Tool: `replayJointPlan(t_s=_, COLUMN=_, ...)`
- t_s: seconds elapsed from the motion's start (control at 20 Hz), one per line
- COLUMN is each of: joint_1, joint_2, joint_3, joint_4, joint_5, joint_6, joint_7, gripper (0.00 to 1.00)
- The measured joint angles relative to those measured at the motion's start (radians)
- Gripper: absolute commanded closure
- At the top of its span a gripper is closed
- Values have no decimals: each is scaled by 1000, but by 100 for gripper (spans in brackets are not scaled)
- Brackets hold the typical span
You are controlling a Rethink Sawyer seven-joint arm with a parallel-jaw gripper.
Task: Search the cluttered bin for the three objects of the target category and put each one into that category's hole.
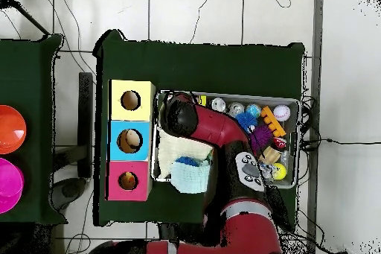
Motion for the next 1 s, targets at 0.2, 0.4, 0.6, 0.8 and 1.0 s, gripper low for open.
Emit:
replayJointPlan(t_s=0.2, joint_1=8, joint_2=4, joint_3=-7, joint_4=-12, joint_5=0, joint_6=0, joint_7=0, gripper=100)
replayJointPlan(t_s=0.4, joint_1=16, joint_2=3, joint_3=-8, joint_4=-20, joint_5=0, joint_6=0, joint_7=0, gripper=100)
replayJointPlan(t_s=0.6, joint_1=18, joint_2=2, joint_3=-9, joint_4=-22, joint_5=0, joint_6=0, joint_7=0, gripper=100)
replayJointPlan(t_s=0.8, joint_1=18, joint_2=-8, joint_3=-9, joint_4=-22, joint_5=0, joint_6=0, joint_7=0, gripper=100)
replayJointPlan(t_s=1.0, joint_1=18, joint_2=-29, joint_3=-9, joint_4=-22, joint_5=0, joint_6=3, joint_7=0, gripper=0)
